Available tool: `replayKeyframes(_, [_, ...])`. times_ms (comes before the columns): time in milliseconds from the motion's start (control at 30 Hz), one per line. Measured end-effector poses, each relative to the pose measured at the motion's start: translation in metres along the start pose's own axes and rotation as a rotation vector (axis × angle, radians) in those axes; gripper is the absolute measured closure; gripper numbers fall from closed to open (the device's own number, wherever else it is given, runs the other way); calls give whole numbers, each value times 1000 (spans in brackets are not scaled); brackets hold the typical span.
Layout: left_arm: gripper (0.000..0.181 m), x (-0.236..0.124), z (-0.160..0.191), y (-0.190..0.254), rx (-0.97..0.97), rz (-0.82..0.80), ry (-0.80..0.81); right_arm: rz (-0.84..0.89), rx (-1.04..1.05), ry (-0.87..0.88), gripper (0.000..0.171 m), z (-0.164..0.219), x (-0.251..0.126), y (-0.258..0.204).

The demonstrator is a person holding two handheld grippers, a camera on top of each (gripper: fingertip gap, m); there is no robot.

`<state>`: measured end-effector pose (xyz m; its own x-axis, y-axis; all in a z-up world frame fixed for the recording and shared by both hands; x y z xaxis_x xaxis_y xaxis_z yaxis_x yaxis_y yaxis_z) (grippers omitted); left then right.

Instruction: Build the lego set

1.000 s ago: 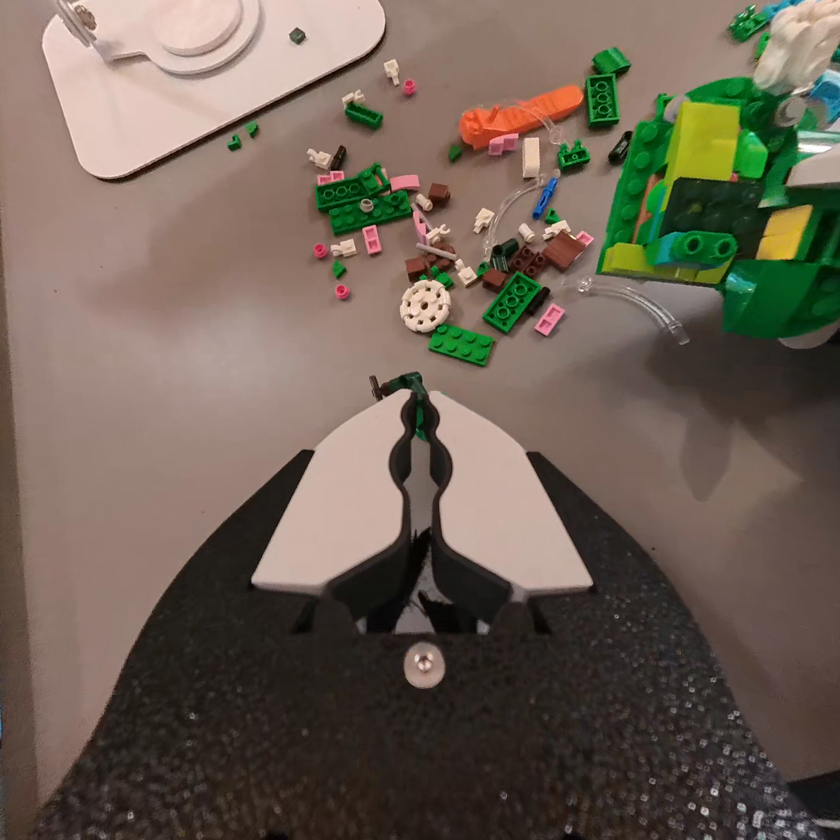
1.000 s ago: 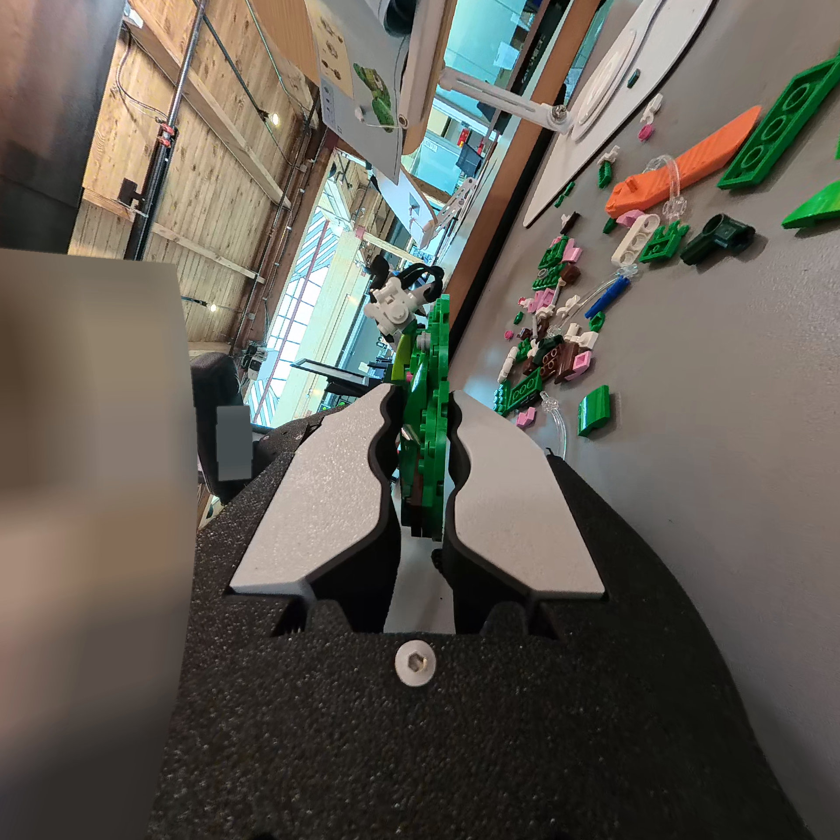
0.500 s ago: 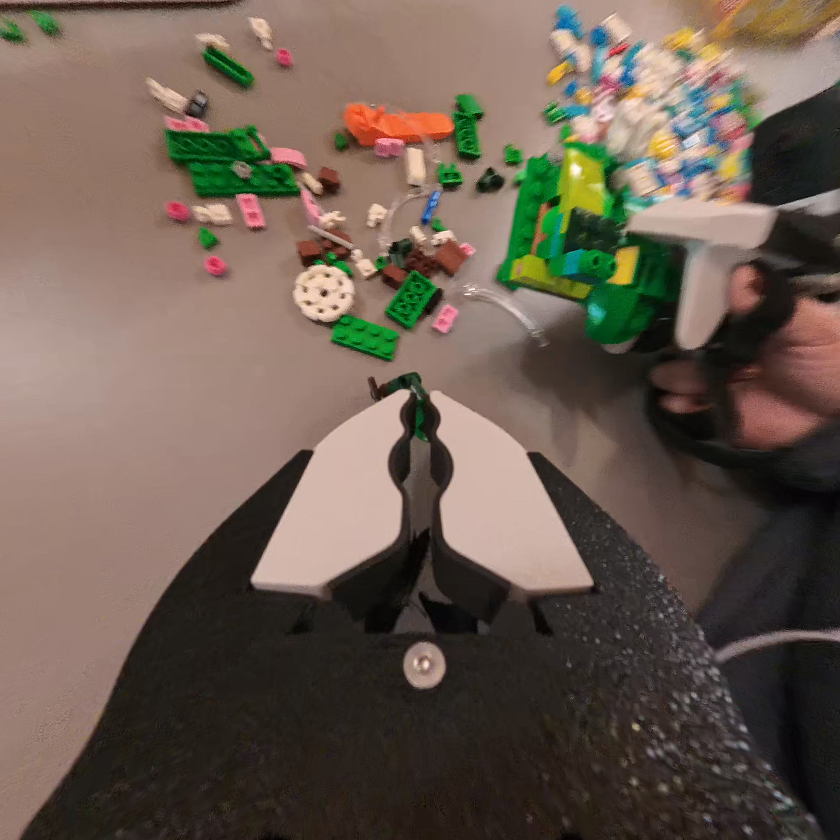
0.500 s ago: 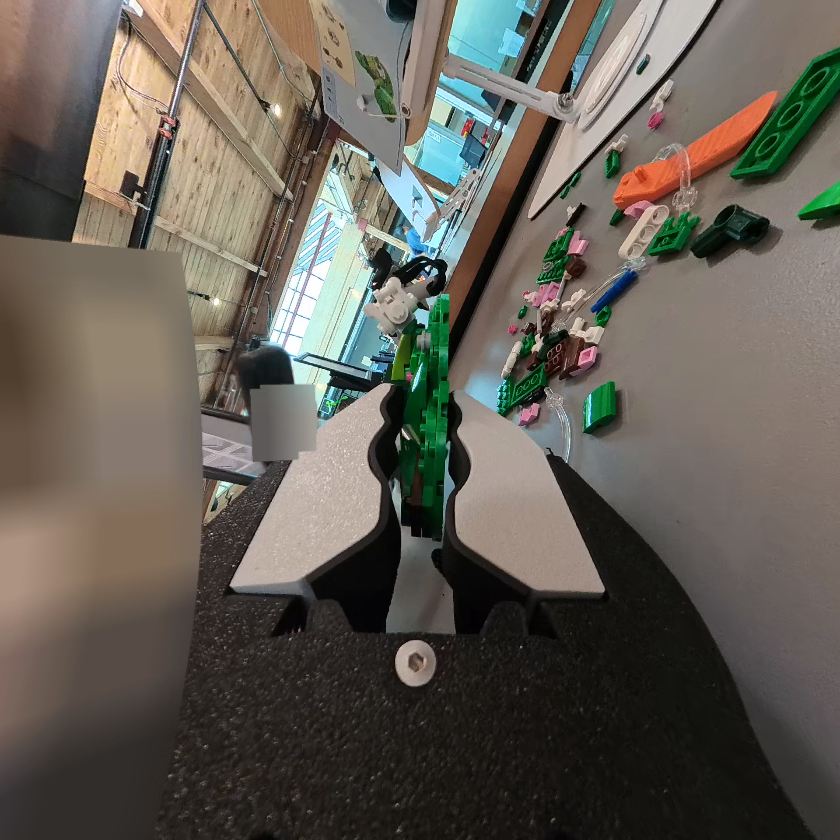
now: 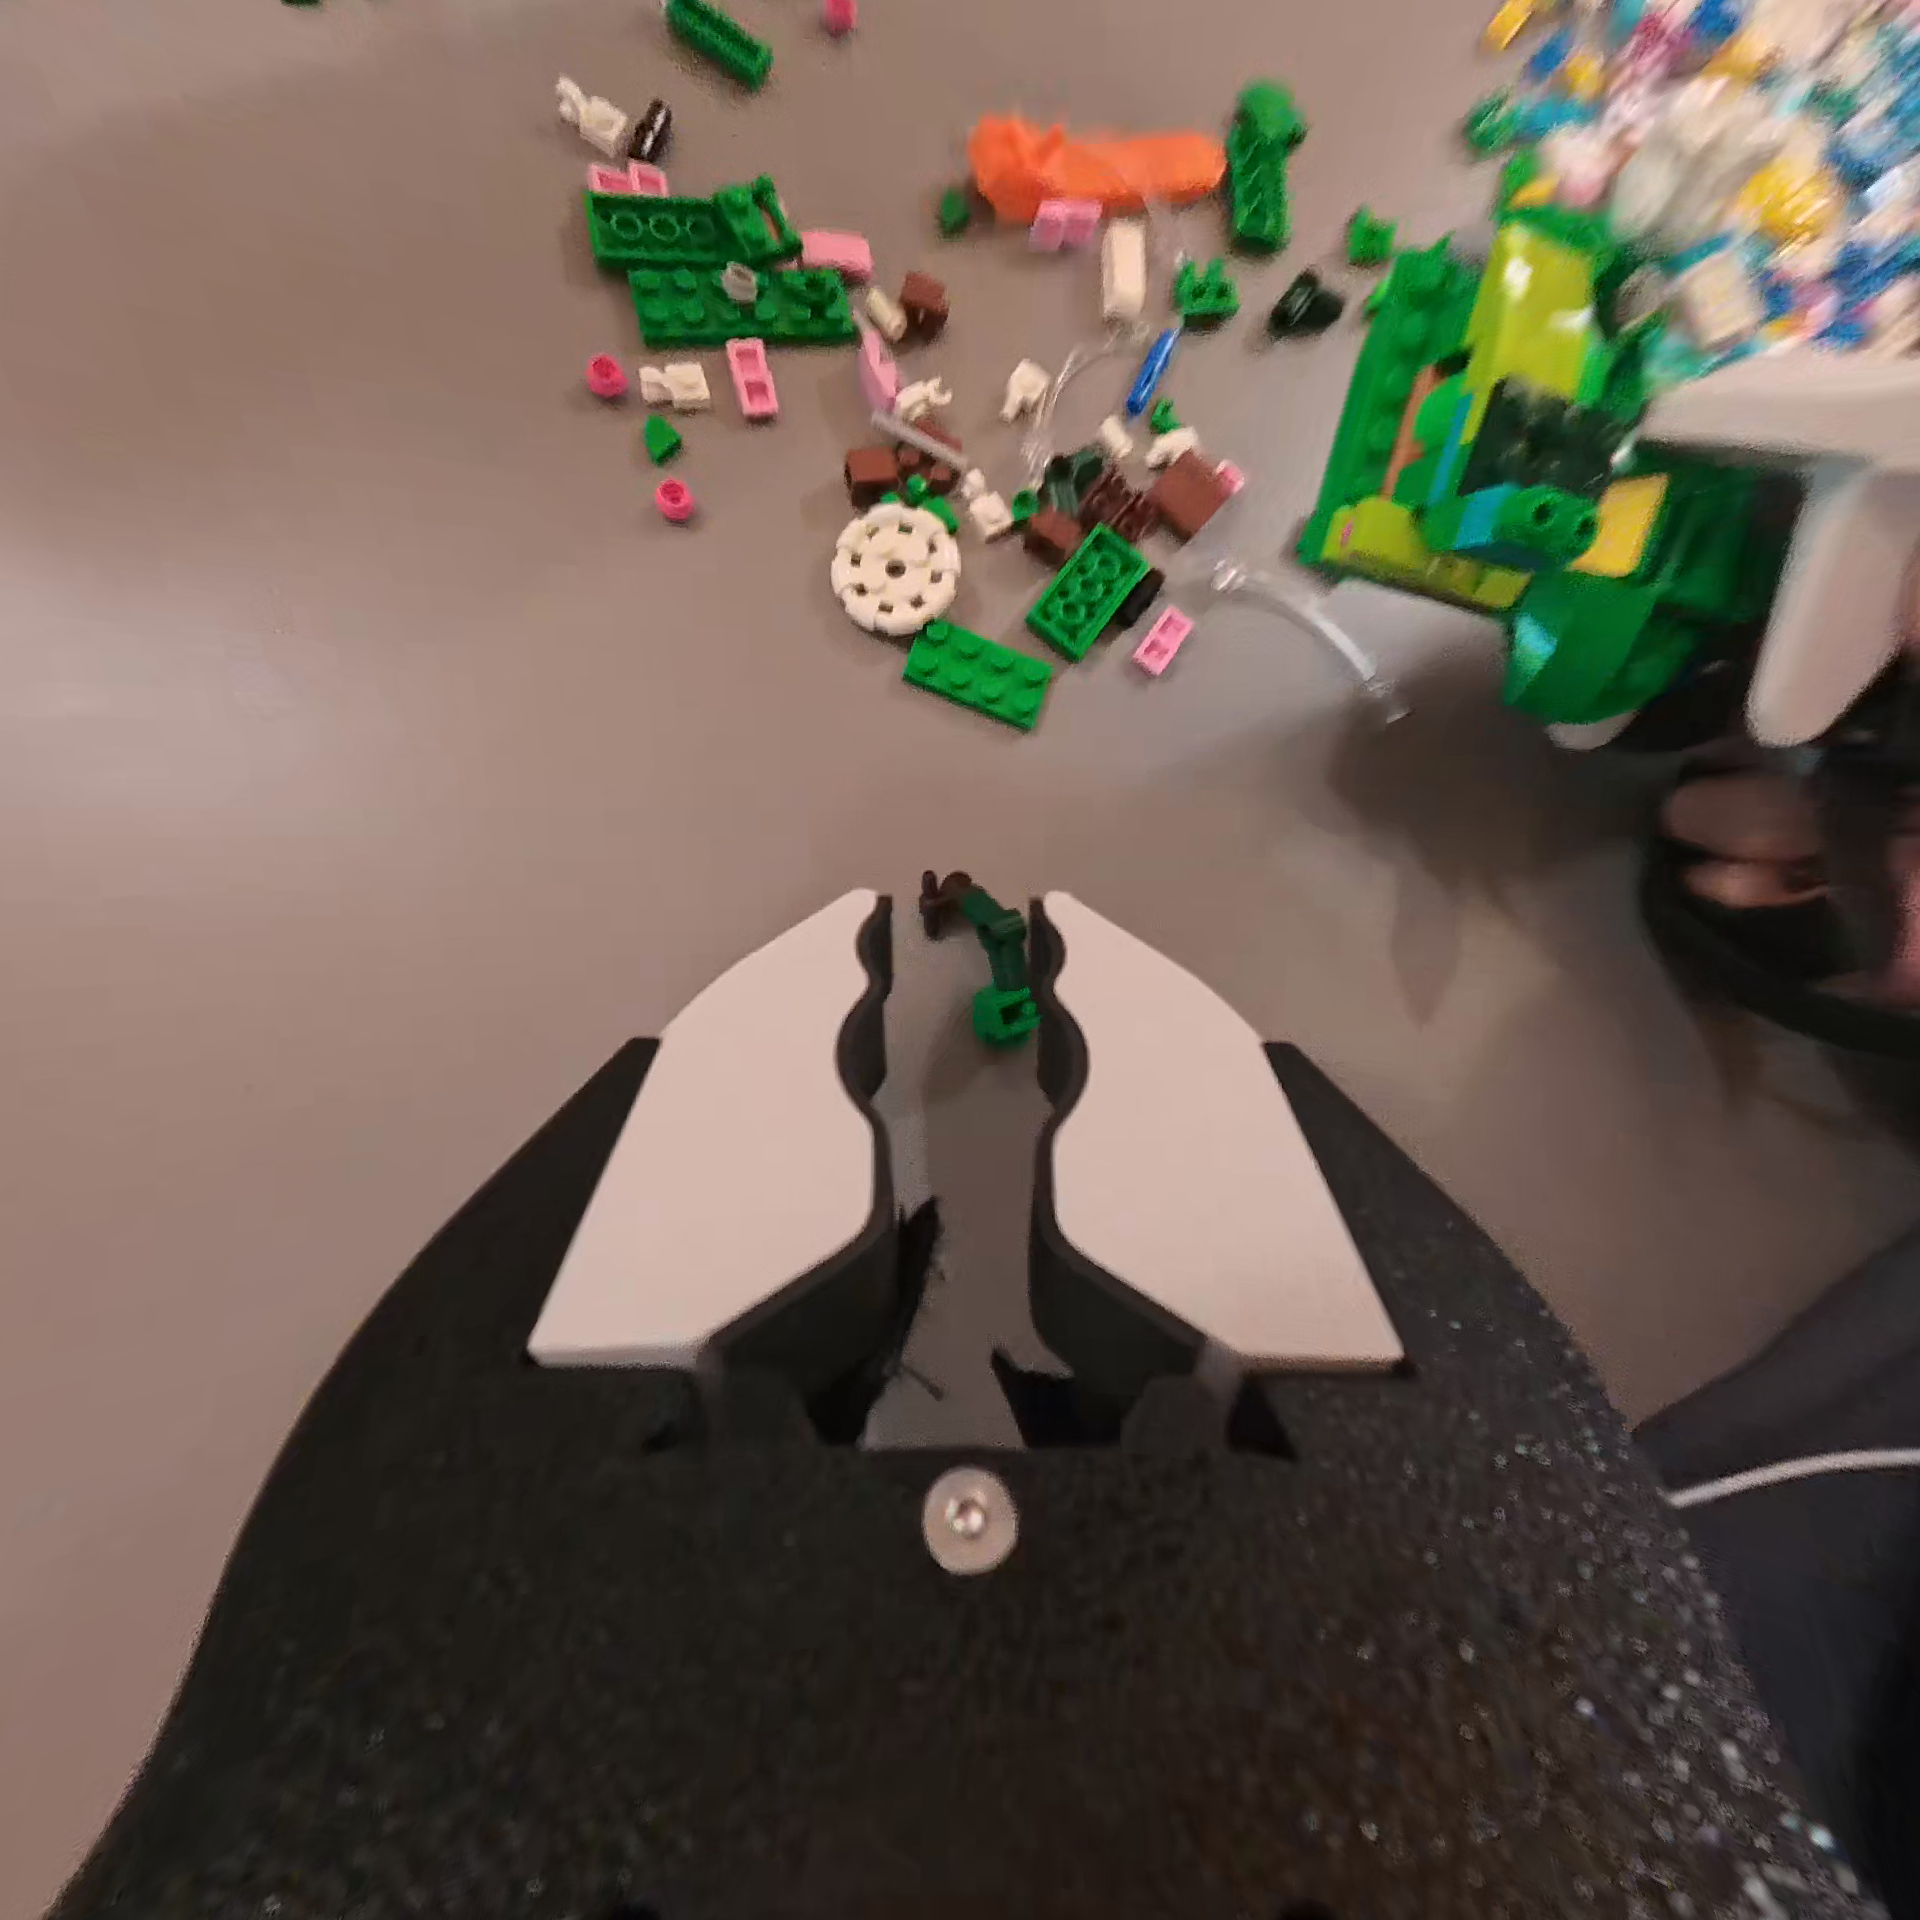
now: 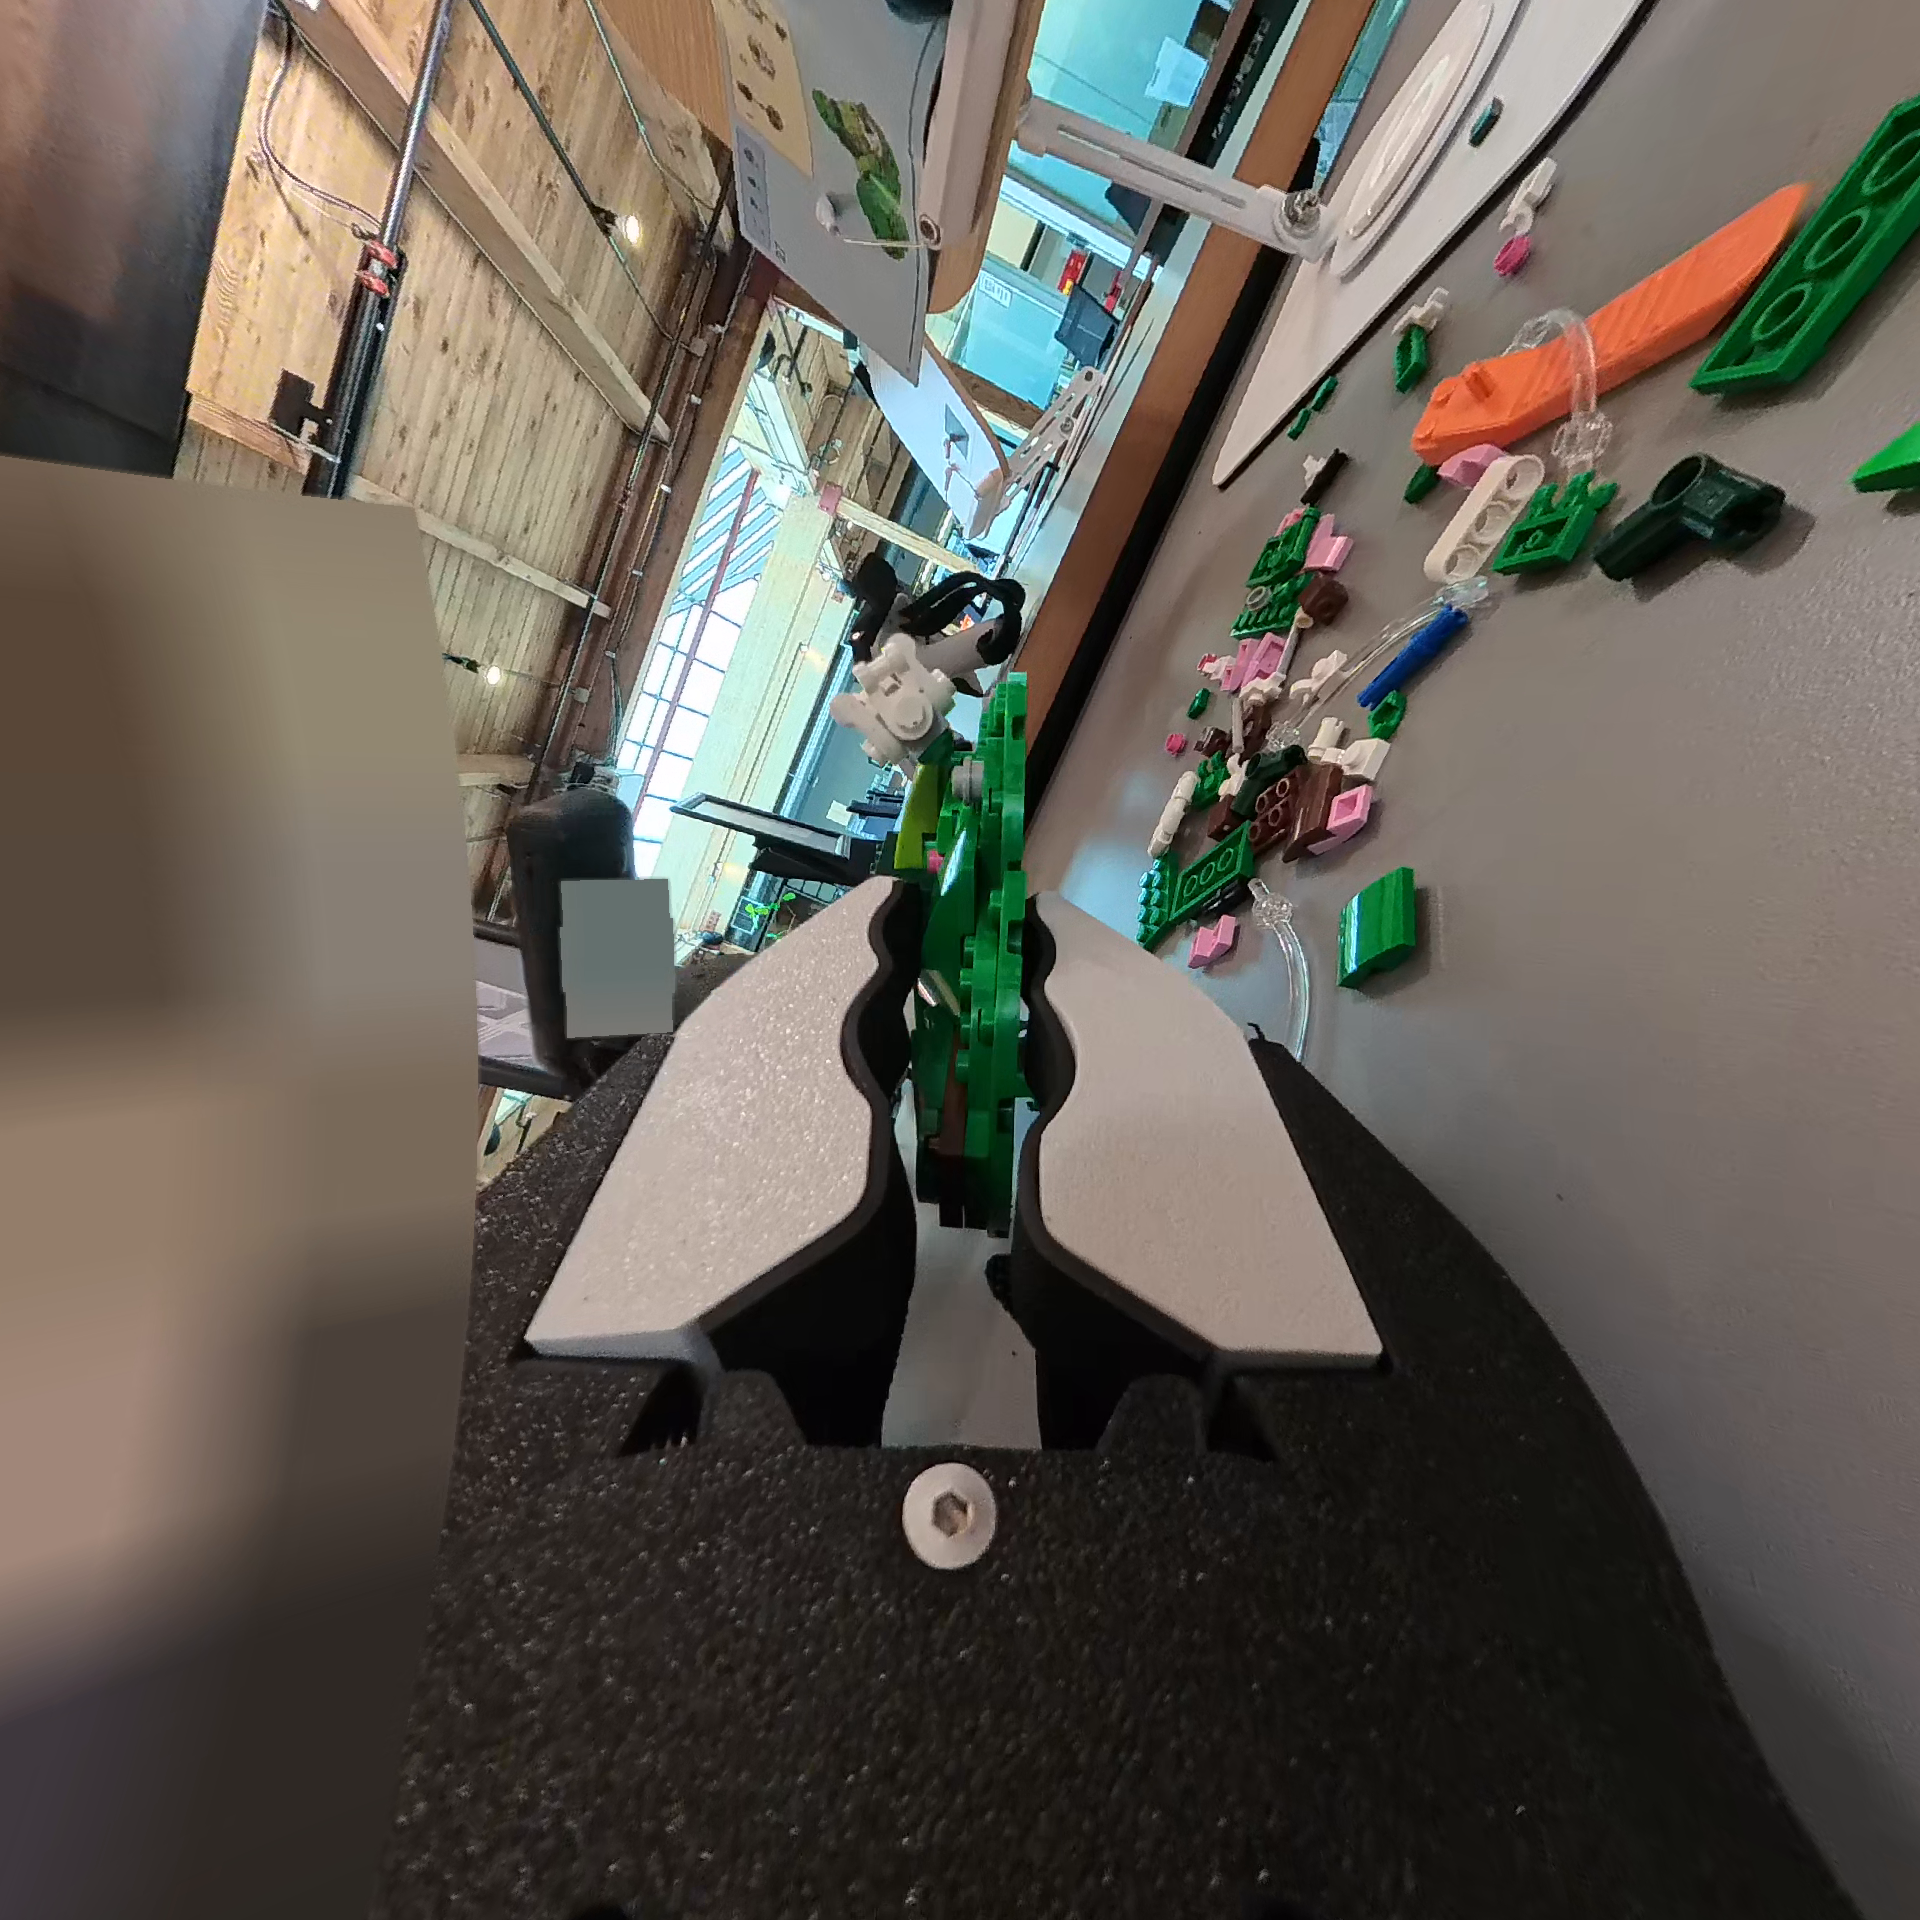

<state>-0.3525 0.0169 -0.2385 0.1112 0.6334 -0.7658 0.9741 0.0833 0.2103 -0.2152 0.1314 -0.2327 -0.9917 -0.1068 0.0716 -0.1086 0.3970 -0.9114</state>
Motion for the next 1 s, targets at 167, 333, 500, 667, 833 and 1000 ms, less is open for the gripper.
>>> replayKeyframes(167, [140, 16, 2, 10, 0, -80, -117, 0, -4, -7, 153, 1, 0, 0])
replayKeyframes(333, [155, 26, 7, 8, 27, -116, -196, 9, -20, -12, 153, 0, -1, 0])
replayKeyframes(500, [174, 6, -20, 28, 24, 299, 105, 19, -40, 1, 154, -5, -2, 1])
replayKeyframes(667, [174, 1, -17, 19, -179, 708, 88, 25, -57, -2, 154, -5, -3, 0])
replayKeyframes(833, [174, 20, -6, 24, -180, 735, -148, 41, -114, -12, 153, -7, -3, -1])
replayKeyframes(1000, [151, 33, -6, 15, -115, 541, -297, 42, -132, -11, 153, -8, -4, -3])
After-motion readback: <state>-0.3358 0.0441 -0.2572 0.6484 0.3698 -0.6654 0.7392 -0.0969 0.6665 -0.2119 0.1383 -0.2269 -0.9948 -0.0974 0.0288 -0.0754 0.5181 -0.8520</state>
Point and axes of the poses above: each gripper's, where its closed fingertips meet, x out along the fingers, z out of its underside, y = z × x across the jaws, the point moved 4 cm from there along -x, back along the fingers, and after that the axes turned 2 degrees about -y, right-handed, at the moved point
